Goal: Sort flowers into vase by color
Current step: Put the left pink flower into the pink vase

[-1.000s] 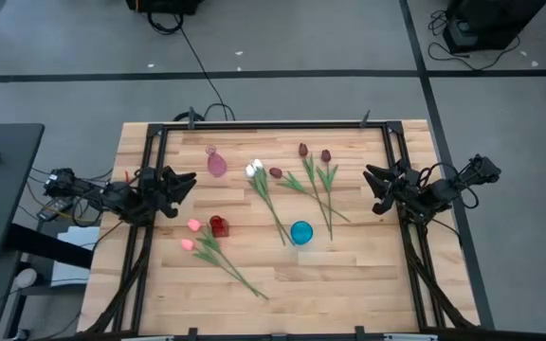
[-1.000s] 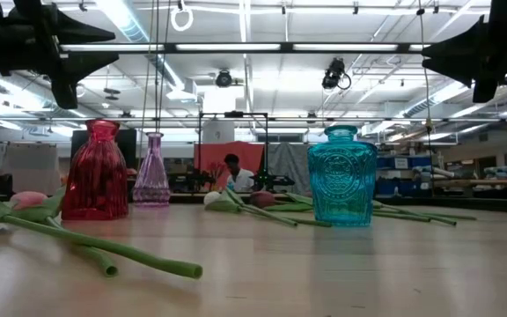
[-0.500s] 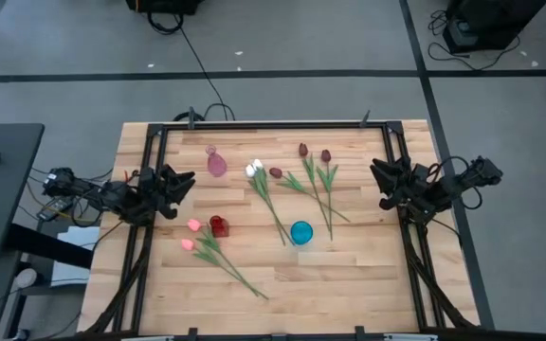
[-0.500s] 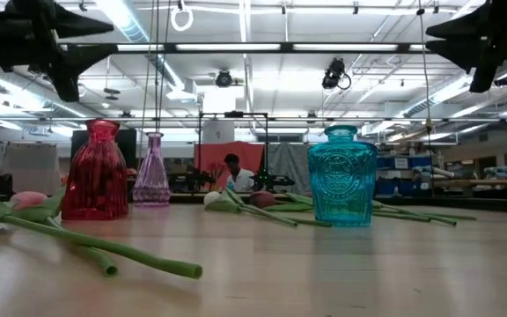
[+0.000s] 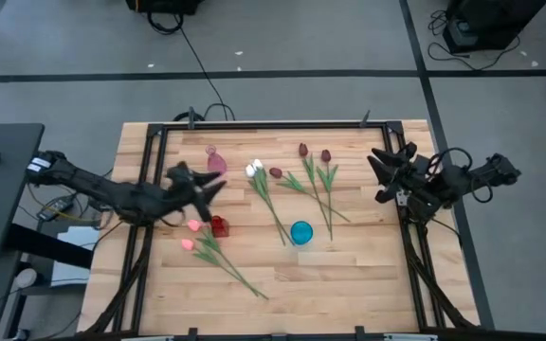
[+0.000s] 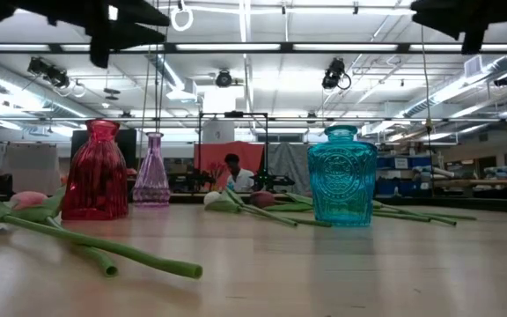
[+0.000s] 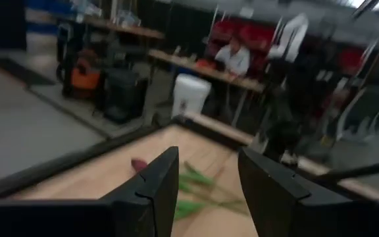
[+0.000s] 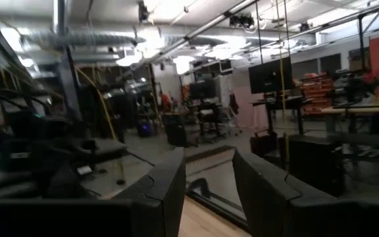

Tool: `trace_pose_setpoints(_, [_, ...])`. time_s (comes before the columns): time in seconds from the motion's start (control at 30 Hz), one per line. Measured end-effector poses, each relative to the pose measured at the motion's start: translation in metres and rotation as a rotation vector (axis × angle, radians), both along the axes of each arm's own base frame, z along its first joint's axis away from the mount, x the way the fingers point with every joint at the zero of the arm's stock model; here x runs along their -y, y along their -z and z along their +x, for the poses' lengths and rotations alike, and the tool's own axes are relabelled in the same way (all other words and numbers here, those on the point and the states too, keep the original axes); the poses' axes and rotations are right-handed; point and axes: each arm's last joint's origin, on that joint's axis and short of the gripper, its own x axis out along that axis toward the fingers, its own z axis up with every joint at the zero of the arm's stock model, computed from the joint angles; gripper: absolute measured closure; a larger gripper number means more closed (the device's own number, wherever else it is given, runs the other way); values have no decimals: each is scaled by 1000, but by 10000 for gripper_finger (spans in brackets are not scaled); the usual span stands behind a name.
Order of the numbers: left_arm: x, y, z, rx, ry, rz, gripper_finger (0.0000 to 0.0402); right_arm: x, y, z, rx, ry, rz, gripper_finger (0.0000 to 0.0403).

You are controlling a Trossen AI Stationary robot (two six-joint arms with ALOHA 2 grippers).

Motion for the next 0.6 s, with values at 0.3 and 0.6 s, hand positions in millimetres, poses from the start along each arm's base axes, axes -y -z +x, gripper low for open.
trace_pose_setpoints(0.3, [13,-19,75,-313,35,-158,239,-6,-29,52,-141,19,-182,263])
trace_pose_setpoints(0.6, [-13,19,135,-562,49,-540,239,9,-24,81,-258,-58,-270,263])
